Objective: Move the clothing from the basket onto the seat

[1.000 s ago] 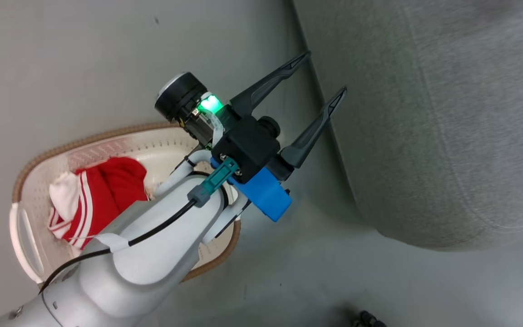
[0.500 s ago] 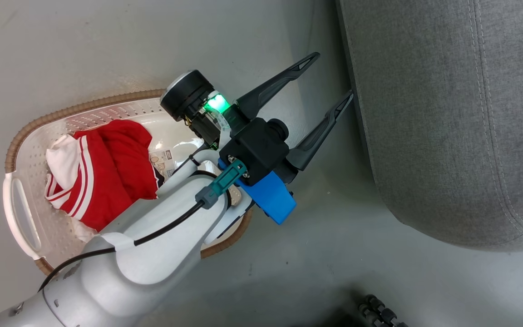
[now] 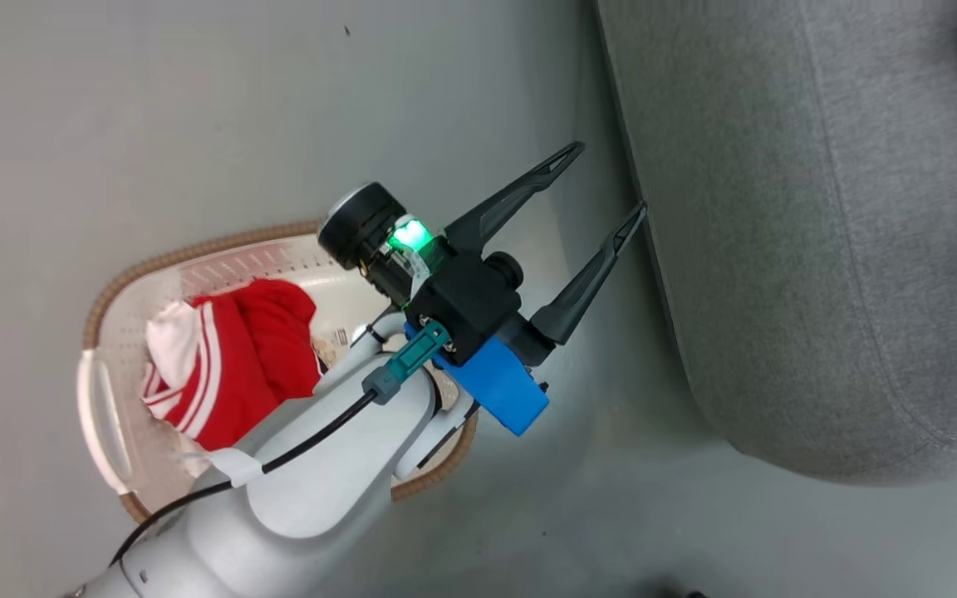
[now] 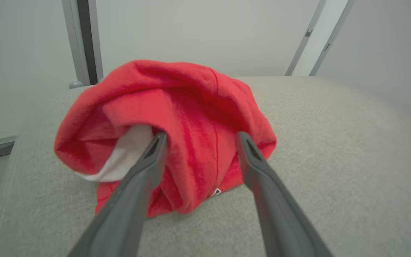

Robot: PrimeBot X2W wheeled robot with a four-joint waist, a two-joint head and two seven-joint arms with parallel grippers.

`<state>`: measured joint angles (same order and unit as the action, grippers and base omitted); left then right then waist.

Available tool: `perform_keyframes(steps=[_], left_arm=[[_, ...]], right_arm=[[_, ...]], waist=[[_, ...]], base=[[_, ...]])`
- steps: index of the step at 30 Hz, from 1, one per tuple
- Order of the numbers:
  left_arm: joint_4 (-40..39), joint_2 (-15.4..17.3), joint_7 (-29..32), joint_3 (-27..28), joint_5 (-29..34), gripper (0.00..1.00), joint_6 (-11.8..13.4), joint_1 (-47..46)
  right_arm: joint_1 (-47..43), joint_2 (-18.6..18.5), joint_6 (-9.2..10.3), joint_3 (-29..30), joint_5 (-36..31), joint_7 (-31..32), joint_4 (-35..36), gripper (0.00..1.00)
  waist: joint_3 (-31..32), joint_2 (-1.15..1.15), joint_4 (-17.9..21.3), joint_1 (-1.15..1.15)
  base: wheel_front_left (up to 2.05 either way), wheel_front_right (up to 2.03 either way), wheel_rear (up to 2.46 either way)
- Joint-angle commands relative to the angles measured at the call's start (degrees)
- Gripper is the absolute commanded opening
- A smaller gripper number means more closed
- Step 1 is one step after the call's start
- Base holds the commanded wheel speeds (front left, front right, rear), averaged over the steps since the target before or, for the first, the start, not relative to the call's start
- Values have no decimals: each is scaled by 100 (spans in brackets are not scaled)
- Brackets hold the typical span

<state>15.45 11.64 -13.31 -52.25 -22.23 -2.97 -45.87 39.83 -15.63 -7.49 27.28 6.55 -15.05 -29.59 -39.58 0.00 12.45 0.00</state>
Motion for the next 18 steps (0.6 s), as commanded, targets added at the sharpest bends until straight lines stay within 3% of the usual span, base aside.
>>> perform_keyframes(steps=[1, 11, 18], left_arm=[[80, -38, -86, 70, -53, 100, 37, 135], [66, -97, -191, 788, -223, 100, 225, 1130], [-233, -41, -195, 1655, 21, 100, 316, 2057]], right_arm=[[-417, 94, -1, -51, -83, -20, 147, 100], [-1927, 596, -1, -834, -262, -20, 1181, 100], [-2433, 914, 0, -1971, -163, -20, 1857, 100]], waist=[[494, 0, -150, 0], [1778, 0, -429, 0], [2499, 0, -734, 0]], base=[[0, 0, 0], [0, 0, 0], [0, 0, 0]])
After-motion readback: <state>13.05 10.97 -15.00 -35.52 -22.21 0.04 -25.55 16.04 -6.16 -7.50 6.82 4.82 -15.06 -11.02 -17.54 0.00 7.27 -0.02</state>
